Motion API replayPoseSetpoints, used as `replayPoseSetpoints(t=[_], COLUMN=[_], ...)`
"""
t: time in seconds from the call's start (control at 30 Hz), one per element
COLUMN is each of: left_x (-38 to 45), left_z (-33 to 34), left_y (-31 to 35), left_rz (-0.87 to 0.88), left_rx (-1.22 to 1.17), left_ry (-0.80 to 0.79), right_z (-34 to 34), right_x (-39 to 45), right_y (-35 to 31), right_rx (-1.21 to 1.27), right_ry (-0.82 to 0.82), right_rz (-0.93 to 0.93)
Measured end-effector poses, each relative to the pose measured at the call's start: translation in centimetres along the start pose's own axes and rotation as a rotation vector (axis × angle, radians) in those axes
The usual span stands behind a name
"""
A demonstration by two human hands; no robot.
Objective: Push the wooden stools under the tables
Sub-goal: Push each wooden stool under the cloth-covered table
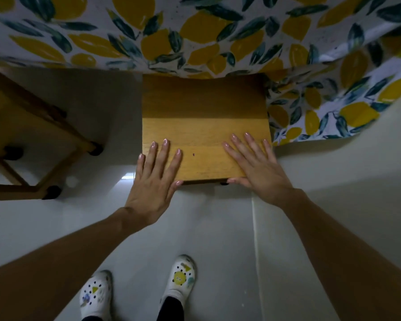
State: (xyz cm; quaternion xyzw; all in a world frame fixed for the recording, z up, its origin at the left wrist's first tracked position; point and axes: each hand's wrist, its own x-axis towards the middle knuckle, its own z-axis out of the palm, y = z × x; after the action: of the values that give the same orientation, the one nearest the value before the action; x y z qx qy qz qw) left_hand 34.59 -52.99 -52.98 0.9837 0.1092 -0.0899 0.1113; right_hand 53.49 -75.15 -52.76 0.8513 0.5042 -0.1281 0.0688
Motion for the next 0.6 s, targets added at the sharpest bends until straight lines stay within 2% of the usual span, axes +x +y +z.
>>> replayPoseSetpoints(t=[0.33,0.6], left_x=[2.1,3.3], left_z=[-1.1,-1.9], left_y=[-1.7,-3.4], left_rz=[0.04,0.089], left_rx=[-0.013,-0.01], left_ry=[-0.004,-0.09], right_z=[-0.8,-1.0], right_x=[1.8,2.3], right_y=[0.2,-0.7], right_rx=[0.054,0.058], right_ry=[0.029,0.01], right_rz=[0.005,0.074])
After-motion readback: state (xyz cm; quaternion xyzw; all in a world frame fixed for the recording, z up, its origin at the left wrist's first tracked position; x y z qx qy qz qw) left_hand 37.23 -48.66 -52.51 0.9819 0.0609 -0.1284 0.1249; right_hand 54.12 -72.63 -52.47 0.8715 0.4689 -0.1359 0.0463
